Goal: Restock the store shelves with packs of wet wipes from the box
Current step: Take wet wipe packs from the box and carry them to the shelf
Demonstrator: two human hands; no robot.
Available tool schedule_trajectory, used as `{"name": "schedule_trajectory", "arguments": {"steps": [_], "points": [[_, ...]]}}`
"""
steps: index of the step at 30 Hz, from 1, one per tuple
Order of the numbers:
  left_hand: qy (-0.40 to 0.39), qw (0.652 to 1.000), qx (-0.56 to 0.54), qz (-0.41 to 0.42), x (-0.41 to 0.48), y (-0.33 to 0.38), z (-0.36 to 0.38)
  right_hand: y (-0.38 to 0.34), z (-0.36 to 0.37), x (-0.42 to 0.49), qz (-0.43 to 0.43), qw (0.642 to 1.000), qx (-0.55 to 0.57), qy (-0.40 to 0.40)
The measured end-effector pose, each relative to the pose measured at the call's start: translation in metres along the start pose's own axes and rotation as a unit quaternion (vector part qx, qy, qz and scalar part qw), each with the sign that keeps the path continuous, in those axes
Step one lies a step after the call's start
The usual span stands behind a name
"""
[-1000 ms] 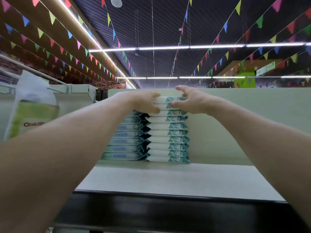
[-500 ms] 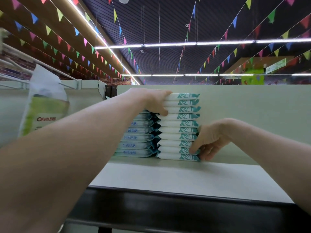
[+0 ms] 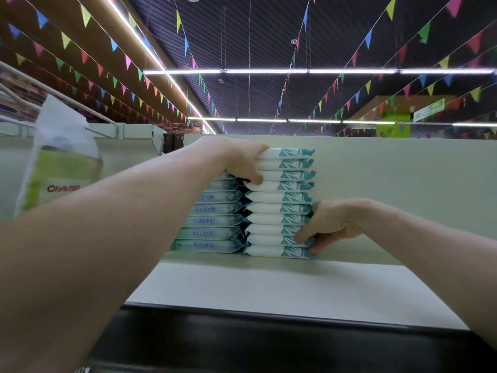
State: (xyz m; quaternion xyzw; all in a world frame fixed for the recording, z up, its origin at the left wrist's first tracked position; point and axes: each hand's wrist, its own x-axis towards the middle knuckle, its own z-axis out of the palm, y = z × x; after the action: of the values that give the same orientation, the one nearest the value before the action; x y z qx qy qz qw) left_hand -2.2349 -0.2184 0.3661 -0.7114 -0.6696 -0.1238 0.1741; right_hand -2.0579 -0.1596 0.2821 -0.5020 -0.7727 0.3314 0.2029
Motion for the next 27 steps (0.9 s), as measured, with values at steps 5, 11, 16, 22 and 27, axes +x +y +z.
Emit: {"name": "schedule_trajectory", "arguments": {"steps": [5,11,16,22,27], "points": [[-0.001,1.0,0.002,-0.005,-0.003,0.005,0.0,-0.006,-0.014,-0.008,0.03,0.995,-0.097,0.009],[-0.003,1.0,-0.008,-0.008,-0.003,0.01,0.001,-0.038,-0.041,-0.038,-0.043,0.966,-0.184,0.177],[-0.007,1.0,-0.016,-0.022,-0.004,0.014,0.0,-0.057,-0.035,-0.038,-0.198,0.913,-0.251,0.255],[0.009,0.999,-0.015,-0.03,-0.005,0.017,-0.003,-0.062,-0.036,-0.019,-0.224,0.889,-0.245,0.316],[0.091,0.995,-0.027,-0.03,-0.01,0.019,-0.007,-0.064,-0.039,-0.017,-0.243,0.859,-0.255,0.372]]}}
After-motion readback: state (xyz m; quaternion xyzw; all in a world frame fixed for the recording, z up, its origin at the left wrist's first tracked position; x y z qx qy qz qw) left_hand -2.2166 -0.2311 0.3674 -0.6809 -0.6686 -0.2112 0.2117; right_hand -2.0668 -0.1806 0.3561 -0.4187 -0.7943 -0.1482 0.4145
